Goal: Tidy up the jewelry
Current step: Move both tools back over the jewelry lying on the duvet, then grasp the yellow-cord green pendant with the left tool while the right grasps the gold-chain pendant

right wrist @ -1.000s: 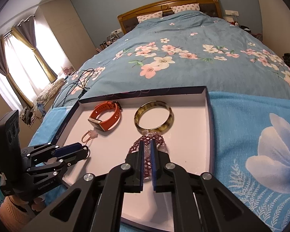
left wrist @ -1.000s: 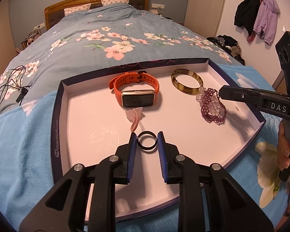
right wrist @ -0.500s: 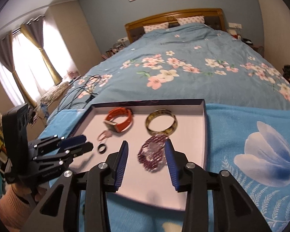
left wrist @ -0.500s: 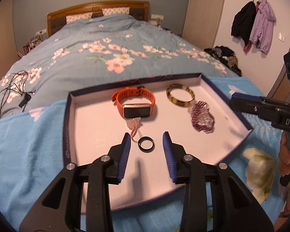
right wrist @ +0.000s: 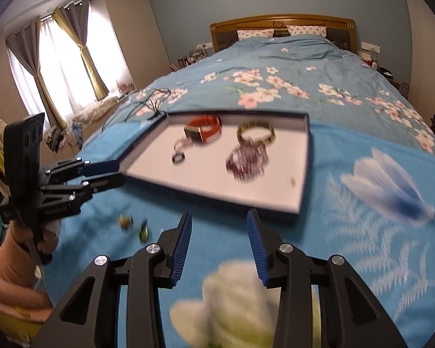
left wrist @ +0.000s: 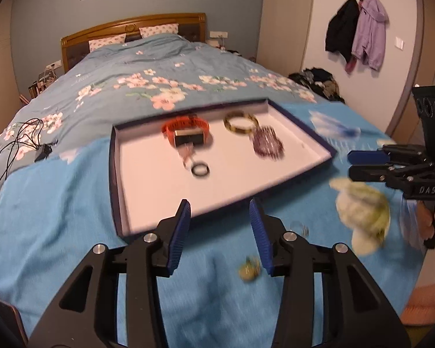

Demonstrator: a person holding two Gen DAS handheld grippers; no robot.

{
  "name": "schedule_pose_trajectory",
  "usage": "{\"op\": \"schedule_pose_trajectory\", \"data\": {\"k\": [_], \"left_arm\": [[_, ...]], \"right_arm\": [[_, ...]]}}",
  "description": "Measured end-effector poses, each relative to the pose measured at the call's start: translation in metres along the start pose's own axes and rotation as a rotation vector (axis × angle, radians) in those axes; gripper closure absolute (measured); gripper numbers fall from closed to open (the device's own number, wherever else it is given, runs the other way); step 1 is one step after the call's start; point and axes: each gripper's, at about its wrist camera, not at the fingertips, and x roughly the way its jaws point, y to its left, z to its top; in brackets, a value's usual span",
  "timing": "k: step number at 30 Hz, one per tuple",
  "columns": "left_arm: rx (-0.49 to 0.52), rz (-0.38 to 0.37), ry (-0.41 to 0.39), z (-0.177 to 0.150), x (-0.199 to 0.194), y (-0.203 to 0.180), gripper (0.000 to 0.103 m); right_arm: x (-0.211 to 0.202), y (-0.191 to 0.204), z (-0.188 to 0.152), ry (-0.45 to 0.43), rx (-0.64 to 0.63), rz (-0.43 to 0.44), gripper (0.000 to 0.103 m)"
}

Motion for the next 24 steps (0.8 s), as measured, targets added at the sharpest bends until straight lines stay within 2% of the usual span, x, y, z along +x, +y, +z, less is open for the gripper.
{"op": "schedule_pose_trajectory", "data": {"k": [8,24], "left_arm": [[0.009,-0.025,0.086,-0.036,0.001,-0.008,0.061],[0.013,-0.034,0.095,-0.043,0.000,-0.018,0.060]], "right_arm": [[-0.017,-0.006,-0.044,0.054,0.042,-0.011,0.065],[-0.027,0.018,-0.084,0.100,-0.020,-0.069,0.063]]}}
